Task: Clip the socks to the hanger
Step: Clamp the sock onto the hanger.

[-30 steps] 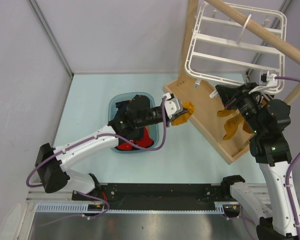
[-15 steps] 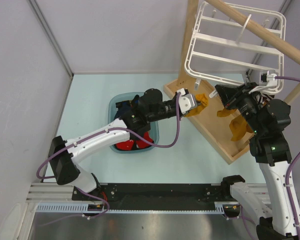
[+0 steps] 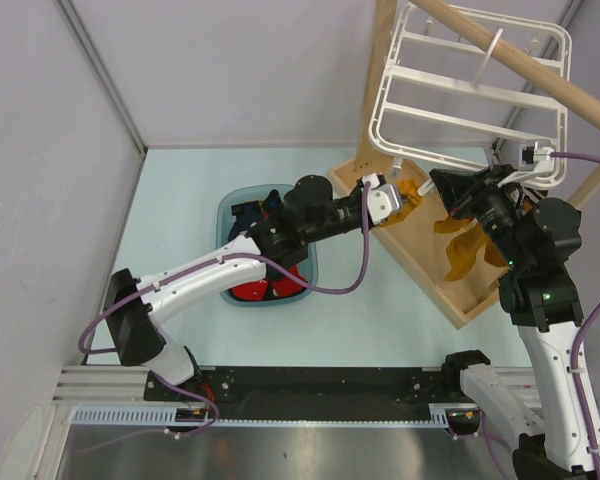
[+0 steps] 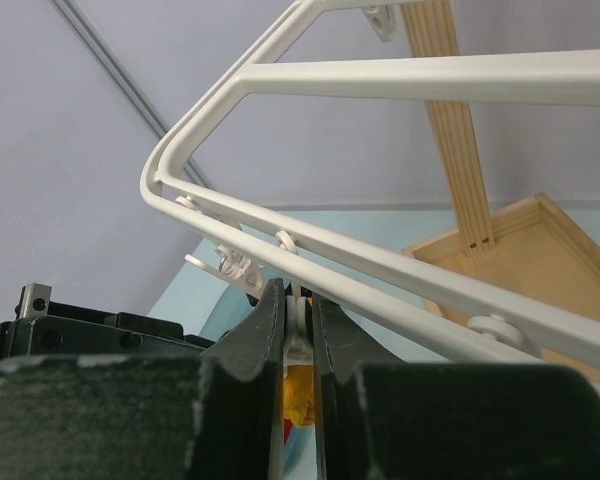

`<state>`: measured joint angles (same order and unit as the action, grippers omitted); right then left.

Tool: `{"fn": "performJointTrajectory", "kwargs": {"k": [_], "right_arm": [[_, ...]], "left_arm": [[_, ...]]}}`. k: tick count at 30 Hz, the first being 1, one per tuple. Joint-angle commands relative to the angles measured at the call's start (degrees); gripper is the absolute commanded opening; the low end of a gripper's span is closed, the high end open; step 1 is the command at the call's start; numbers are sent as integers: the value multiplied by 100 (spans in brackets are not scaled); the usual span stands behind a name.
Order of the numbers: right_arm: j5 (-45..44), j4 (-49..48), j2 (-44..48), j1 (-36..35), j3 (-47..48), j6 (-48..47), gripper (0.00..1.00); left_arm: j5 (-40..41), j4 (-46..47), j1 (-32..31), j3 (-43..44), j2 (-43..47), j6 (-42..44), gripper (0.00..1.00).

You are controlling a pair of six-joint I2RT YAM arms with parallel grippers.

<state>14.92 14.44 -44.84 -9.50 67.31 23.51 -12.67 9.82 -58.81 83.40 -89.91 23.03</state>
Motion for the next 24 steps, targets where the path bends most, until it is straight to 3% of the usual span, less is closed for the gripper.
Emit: {"fn": "performJointTrajectory", "kwargs": {"k": [1,20,22,24], "right_arm": [[222,-28,-7,-8,142,13,6],[292,-46,-95,-8,133,198,11],[319,-37,-86,-8,133,216,19],[319,-20,-69,-8,133,224,36]], "left_arm": [[115,186,-61,326,-44,79,1],[256,529,-201,502,-167,-26,0],[247,555,-201,502,-185,-53,0],[247,556,-210,493,-202,-61,0]]}}
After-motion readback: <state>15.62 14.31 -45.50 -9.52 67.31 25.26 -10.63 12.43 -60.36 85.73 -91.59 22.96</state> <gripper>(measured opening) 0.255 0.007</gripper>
